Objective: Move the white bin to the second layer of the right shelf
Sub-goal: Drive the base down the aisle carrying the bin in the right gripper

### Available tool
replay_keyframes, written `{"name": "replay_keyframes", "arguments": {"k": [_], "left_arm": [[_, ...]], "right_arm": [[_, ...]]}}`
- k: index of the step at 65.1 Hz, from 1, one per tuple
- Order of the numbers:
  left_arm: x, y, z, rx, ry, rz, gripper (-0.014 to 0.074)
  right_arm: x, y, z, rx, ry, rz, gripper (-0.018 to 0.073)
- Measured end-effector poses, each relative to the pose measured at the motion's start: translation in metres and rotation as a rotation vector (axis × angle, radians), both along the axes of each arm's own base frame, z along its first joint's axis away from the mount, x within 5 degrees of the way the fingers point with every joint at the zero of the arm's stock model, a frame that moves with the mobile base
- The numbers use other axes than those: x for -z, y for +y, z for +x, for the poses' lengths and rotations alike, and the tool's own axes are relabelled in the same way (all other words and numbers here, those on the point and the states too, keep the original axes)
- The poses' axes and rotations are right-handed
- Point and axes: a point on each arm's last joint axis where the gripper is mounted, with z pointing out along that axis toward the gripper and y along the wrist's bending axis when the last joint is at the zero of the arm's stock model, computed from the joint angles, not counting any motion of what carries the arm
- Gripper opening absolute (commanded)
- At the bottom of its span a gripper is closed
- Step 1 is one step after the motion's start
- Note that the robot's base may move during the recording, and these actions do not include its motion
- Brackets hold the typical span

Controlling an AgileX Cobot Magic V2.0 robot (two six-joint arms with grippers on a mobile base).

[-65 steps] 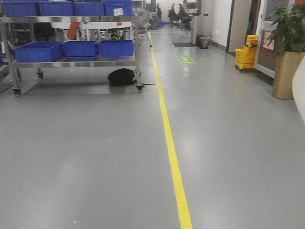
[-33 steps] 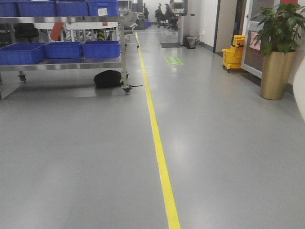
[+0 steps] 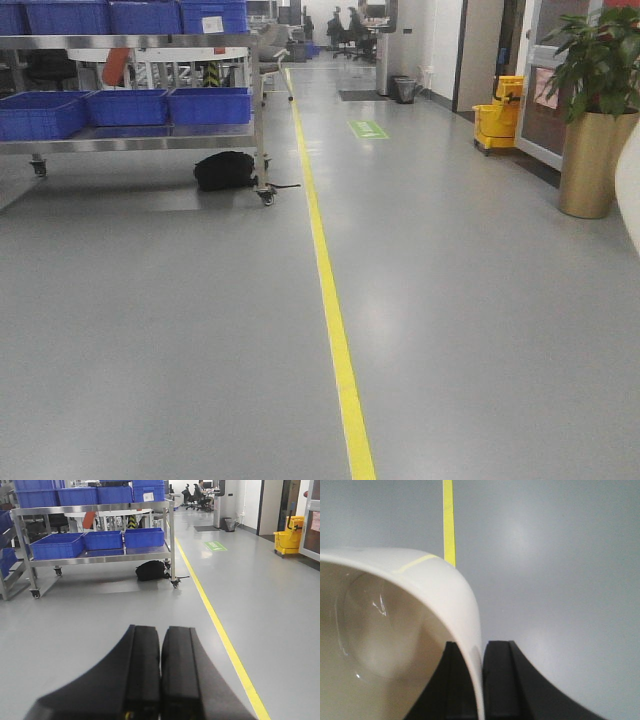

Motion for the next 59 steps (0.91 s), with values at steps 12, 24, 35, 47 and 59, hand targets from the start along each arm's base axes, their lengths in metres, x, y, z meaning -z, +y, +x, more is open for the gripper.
{"name": "replay_keyframes", "arguments": {"k": [12, 24, 35, 47, 59], "left_arm": [[0.0, 0.0, 0.0, 0.0, 0.0, 0.0, 0.0085], [0.0, 0.0, 0.0, 0.0, 0.0, 0.0, 0.0085], [0.0, 0.0, 0.0, 0.0, 0.0, 0.0, 0.0085], [0.0, 0.0, 0.0, 0.0, 0.0, 0.0, 0.0085], [0.0, 0.0, 0.0, 0.0, 0.0, 0.0, 0.0085]], "right_arm": [[0.0, 0.0, 0.0, 0.0, 0.0, 0.0, 0.0048], [0.0, 0.0, 0.0, 0.0, 0.0, 0.0, 0.0048], [0.0, 0.0, 0.0, 0.0, 0.0, 0.0, 0.0048], [0.0, 0.0, 0.0, 0.0, 0.0, 0.0, 0.0048], [0.0, 0.0, 0.0, 0.0, 0.0, 0.0, 0.0048]]}}
